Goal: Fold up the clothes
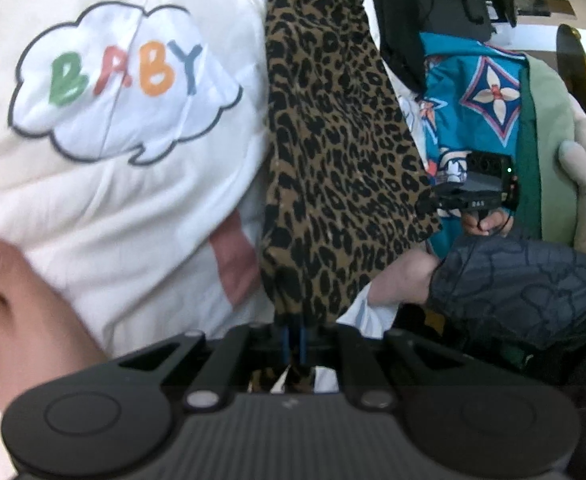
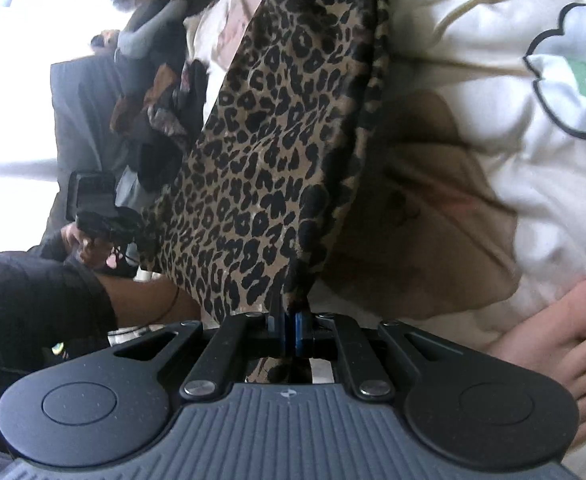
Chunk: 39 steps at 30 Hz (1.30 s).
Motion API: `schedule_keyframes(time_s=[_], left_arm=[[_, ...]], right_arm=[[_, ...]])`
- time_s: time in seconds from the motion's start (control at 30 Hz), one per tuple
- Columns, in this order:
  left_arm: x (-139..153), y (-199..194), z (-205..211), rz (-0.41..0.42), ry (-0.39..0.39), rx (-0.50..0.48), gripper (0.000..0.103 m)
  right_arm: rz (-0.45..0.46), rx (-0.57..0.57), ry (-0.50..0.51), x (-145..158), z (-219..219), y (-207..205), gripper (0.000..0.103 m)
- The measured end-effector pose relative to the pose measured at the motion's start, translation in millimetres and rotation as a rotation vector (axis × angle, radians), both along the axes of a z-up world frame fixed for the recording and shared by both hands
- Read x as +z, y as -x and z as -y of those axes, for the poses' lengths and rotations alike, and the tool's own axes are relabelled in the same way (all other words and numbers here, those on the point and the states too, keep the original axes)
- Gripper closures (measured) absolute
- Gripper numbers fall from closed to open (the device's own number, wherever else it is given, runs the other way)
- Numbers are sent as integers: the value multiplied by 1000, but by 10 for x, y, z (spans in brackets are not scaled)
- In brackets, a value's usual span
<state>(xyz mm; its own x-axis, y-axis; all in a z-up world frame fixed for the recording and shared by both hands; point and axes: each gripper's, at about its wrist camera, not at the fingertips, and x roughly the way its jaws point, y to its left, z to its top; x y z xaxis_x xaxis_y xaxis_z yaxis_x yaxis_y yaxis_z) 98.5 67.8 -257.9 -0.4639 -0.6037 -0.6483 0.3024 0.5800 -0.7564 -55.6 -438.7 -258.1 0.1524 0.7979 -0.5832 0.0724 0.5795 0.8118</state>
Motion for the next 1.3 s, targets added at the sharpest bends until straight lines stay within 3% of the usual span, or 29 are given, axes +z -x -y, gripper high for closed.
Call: schedule_keyframes(time_s=[0.53,0.9,1.3], left_arm=[[163,-356,-66,50,123,172,98],[200,-685,-116,79,187,354,98],[215,-1071,64,175,237,461,98]], right_arm=[[88,-152,-33,162,208,-99,101],[131,-282,-44,162,423,-231,101],[190,-377,-4,197,464,-551,101]])
